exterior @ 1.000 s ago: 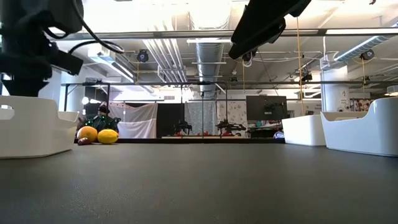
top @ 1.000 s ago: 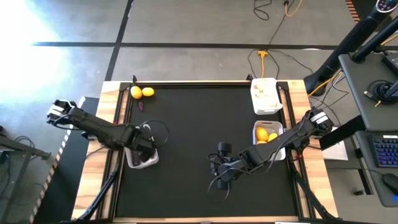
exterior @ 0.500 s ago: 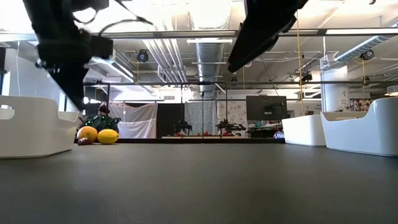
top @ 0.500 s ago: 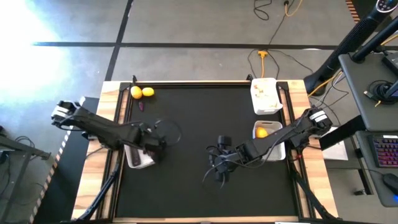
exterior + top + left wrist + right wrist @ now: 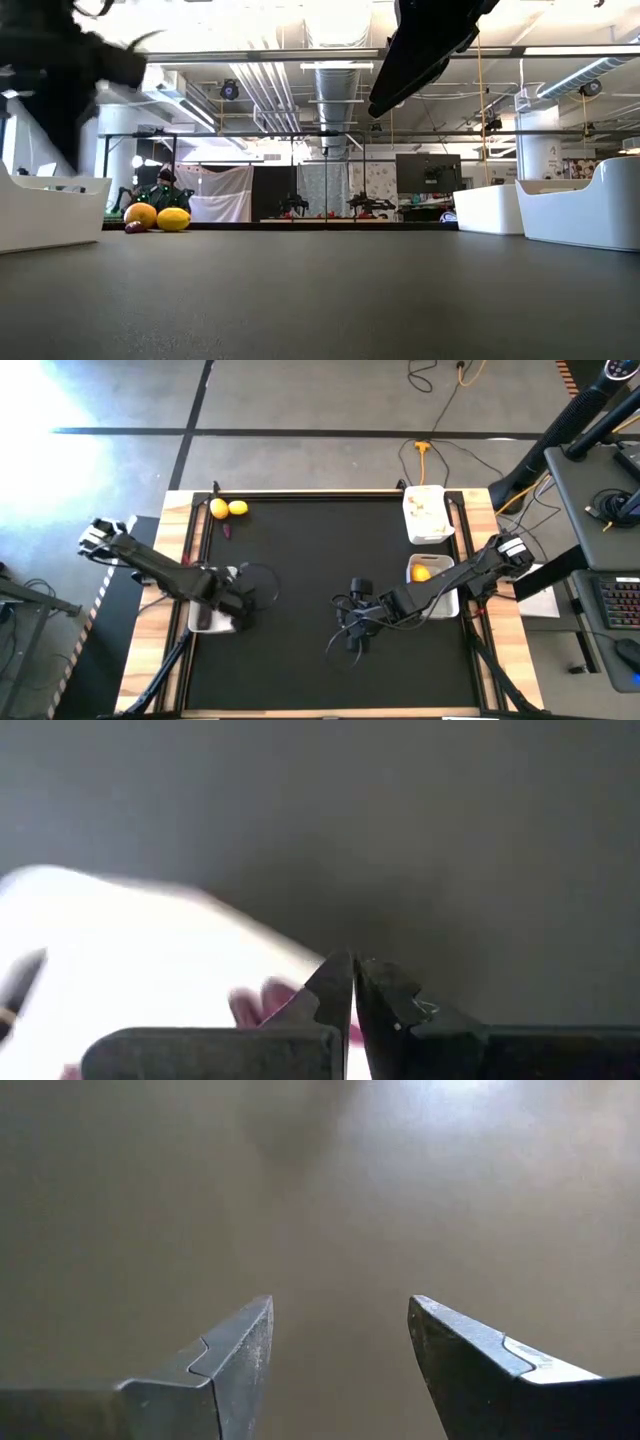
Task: Sort produce into baskets
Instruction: Put the eggplant into the bottom white bin
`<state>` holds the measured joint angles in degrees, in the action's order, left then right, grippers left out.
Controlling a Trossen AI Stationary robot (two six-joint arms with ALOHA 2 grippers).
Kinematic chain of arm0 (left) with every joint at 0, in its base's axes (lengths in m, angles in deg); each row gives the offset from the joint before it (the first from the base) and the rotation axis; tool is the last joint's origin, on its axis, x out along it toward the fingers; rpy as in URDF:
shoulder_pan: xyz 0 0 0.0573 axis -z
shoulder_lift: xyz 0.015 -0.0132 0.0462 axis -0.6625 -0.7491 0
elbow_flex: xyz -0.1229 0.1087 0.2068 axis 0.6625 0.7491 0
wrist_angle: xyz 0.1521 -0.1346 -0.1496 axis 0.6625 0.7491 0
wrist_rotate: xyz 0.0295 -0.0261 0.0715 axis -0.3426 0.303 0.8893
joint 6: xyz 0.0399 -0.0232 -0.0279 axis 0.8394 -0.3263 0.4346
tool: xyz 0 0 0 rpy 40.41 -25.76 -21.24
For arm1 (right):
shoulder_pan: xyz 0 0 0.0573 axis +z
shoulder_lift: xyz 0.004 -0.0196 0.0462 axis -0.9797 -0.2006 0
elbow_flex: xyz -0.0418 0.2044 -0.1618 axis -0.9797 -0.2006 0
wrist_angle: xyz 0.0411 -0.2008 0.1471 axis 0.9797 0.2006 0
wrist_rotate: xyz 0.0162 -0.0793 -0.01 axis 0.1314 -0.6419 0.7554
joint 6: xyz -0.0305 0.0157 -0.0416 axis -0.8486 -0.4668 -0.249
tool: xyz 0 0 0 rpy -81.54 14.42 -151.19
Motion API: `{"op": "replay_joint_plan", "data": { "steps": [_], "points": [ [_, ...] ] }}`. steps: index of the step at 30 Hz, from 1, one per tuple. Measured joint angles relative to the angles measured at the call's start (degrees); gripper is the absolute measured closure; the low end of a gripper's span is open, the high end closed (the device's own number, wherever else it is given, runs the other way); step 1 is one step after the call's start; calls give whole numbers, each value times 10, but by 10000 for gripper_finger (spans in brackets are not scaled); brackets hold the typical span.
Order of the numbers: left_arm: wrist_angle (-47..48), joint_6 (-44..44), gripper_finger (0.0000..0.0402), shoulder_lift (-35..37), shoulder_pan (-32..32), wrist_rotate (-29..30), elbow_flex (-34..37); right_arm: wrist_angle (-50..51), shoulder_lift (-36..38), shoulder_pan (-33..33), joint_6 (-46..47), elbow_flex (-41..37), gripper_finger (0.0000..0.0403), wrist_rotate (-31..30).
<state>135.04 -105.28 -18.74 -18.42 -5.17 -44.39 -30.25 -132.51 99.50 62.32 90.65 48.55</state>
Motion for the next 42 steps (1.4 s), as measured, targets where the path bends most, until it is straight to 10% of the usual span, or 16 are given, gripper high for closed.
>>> {"op": "replay_joint_plan", "data": {
  "steps": [6, 12, 22, 35, 42],
  "points": [
    [-6, 62, 382, 59, -91, 117, -27, -1, 0, -25, -36, 0, 177, -5],
    [-47, 245, 294, 67, -331, 115, -29, -1, 0, -68, -88, 0, 177, -4],
    [-126, 485, 145, -99, -723, -29, -96, 0, 0, -116, -175, 0, 141, 43],
    [8, 581, 104, -289, -761, -30, -290, 70, 15, -130, -176, 0, 41, 10],
    [54, 563, 112, -272, -761, -40, -270, 120, 40, -161, -208, 0, 39, 10]
  ]
}}
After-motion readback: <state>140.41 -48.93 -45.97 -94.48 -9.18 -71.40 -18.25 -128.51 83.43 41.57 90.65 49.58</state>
